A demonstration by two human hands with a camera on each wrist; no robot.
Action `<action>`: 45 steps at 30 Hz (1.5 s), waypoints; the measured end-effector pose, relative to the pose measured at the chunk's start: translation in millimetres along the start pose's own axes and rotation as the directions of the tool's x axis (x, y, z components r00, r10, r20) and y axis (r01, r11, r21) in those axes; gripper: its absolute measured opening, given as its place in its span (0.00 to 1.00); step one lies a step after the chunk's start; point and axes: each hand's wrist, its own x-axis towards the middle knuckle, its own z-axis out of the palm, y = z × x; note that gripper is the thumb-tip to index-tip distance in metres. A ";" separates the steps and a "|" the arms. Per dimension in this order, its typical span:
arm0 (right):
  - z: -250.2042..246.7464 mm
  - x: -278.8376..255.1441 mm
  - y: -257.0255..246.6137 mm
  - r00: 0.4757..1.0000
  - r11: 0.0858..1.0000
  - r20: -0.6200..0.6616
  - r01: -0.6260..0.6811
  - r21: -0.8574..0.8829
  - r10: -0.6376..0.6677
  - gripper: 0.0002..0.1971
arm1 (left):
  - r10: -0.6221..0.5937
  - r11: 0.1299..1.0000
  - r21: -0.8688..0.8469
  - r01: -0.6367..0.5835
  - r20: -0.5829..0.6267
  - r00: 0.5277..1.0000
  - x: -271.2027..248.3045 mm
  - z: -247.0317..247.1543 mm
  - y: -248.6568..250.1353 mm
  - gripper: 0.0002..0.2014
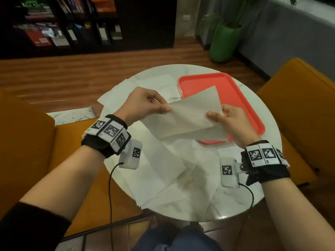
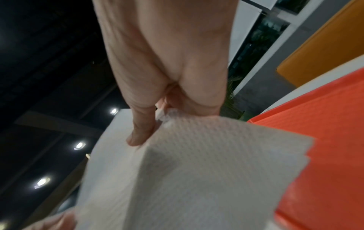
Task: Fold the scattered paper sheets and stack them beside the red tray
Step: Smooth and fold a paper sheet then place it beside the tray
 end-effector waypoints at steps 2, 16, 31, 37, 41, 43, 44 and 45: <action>6.3 1.1 -6.8 0.998 0.999 0.058 0.003 0.043 -0.006 0.22 | -0.030 0.999 -0.027 0.030 -0.010 0.999 -3.3 -13.7 3.4 0.10; 31.2 36.9 99.0 0.978 0.921 -0.017 -0.203 -0.332 0.210 0.17 | -0.311 0.949 -0.038 0.313 0.042 0.949 -5.4 12.9 -108.9 0.11; 29.6 13.2 127.2 0.978 0.847 -0.050 -0.199 -0.493 0.200 0.09 | -0.309 0.951 0.046 0.307 0.031 0.951 -28.5 46.2 -158.8 0.20; 28.8 13.4 110.7 0.994 0.828 0.073 -0.029 -0.561 0.084 0.05 | -0.160 0.901 0.428 0.069 0.180 0.971 -5.4 58.7 -137.6 0.41; 22.9 12.4 84.9 0.995 0.949 0.096 0.006 -0.315 0.026 0.06 | -0.185 0.870 0.493 0.018 0.292 0.938 8.6 61.3 -121.5 0.36; 20.8 12.7 77.0 0.996 0.987 0.085 -0.012 -0.159 0.026 0.06 | -0.143 0.883 0.469 0.013 0.244 0.959 13.8 55.1 -116.3 0.17; 19.2 13.6 76.1 0.998 0.993 0.053 -0.011 -0.118 0.018 0.06 | -0.110 0.915 0.404 0.023 0.194 0.975 15.4 49.3 -114.0 0.11; 17.9 13.6 74.3 1.000 0.996 0.011 -0.007 -0.086 0.008 0.07 | -0.072 0.949 0.313 0.025 0.138 0.988 15.7 42.5 -110.9 0.08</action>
